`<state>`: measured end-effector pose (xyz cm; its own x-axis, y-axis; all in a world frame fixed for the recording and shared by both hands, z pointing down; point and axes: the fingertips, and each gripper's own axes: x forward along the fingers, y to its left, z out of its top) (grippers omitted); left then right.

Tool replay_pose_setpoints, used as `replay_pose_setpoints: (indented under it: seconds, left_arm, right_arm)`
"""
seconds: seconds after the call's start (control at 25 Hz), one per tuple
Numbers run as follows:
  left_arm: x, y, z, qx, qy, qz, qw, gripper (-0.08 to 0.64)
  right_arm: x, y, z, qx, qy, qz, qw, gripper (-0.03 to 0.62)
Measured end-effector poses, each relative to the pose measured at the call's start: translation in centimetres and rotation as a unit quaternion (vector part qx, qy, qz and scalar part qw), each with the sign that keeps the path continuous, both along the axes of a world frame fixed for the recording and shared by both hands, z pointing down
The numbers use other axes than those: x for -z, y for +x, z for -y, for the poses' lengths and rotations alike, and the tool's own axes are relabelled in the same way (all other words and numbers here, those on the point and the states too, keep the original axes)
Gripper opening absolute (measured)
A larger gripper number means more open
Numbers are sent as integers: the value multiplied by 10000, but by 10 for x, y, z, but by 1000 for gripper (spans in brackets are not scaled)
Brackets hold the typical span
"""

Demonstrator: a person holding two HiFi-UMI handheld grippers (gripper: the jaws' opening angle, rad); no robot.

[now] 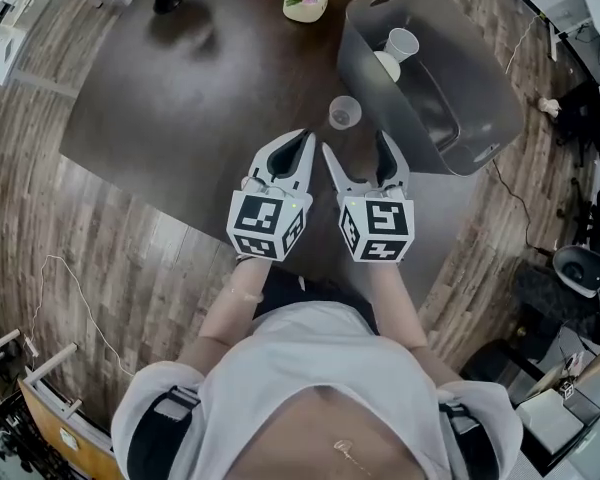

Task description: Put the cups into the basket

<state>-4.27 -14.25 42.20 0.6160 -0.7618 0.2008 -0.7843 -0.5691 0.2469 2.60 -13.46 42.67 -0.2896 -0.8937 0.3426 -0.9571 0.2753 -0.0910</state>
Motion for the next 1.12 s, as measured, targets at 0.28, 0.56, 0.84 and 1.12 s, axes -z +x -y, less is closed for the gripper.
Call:
replay_pose_setpoints:
  seconds: [0.28,0.56,0.84,1.12]
  left_arm:
    - [-16,-3,10,22,-179,-33,9998,11]
    - [-30,-2,21,-24,-332,-40,9994,11]
    - [-47,-7,32,-12,-522,-36,9986,11]
    - [-59,-10,39,-27,-636,-73,9979,11]
  right_arm:
    - [-24,5,18,-246,-232,-155,9993,356]
    - [-48,6,35,-367,-523,-236,9977,357]
    - [-74,6,51,-544,-789,-254,9951,374]
    - [-93,7,60,-794,-995,-291,9914,374]
